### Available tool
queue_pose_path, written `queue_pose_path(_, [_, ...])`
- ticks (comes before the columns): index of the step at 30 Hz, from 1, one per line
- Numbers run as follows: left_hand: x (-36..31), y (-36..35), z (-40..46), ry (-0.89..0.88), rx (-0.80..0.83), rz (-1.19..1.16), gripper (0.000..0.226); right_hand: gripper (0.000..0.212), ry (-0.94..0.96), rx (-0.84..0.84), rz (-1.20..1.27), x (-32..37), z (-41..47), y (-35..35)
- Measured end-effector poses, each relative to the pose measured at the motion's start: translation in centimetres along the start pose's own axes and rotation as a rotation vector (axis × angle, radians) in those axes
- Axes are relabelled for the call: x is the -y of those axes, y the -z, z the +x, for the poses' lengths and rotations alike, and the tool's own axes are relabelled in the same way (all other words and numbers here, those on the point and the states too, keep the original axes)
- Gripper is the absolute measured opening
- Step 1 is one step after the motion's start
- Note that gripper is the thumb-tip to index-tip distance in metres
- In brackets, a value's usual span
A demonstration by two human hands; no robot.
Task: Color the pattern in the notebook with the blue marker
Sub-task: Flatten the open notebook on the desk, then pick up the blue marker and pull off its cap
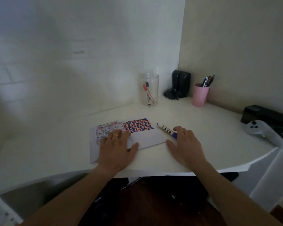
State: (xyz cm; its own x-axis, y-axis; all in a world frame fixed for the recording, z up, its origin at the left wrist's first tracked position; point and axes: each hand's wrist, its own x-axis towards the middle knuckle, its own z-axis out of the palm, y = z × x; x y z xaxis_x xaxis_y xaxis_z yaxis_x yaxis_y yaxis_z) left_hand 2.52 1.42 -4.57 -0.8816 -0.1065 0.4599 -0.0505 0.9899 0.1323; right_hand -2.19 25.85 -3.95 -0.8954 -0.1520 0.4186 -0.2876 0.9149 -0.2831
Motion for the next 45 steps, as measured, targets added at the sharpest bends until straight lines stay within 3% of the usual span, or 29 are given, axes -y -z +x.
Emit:
queue_pose_path(6, [0.5, -1.1, 0.5, -0.112, -0.017, -0.007, 0.04, 0.064, 0.021, 0.065, -0.17, -0.2, 1.3, -0.7])
queue_pose_path(13, [0.5, -0.7, 0.8, -0.098, 0.023, -0.054, 0.04, 0.031, -0.053, 0.237, -0.128, 0.4, 7.0, 0.1])
queue_pose_path(18, [0.8, -0.4, 1.5, -0.083, 0.118, -0.02, 0.044, 0.022, -0.167, 0.177, 0.414, 4.6, 12.0, 0.0])
queue_pose_path(23, [0.8, 2.2, 3.5, -0.093, 0.369, -0.002, 0.055, 0.016, -0.289, 0.376, 1.124, 9.3, 13.7, -1.3])
queue_pose_path(28, [3.2, 2.9, 8.0, -0.137, 0.511, -0.196, 0.04, 0.009, -0.419, 0.353, 1.283, 9.9, 14.2, -5.2])
queue_pose_path(32, [5.2, 1.8, 12.5, -0.095, 0.451, -0.198, 0.033, 0.01, -0.409, 0.276, 1.288, 8.8, 14.0, -7.3])
queue_pose_path(35, [5.9, 0.6, 15.1, -0.049, 0.309, -0.292, 0.029, 0.01, -0.354, 0.275, 1.299, 8.5, 14.0, -7.5])
queue_pose_path(40, [6.7, -1.2, 15.0, -0.224, -0.058, -0.418, 0.028, 0.014, -0.306, 0.274, 1.304, 8.2, 13.9, -7.5])
queue_pose_path(45, [7.8, -1.5, 13.0, -0.335, -0.078, -0.435, 0.048, 0.008, -0.226, 0.279, 1.363, 8.1, 13.6, -7.3])
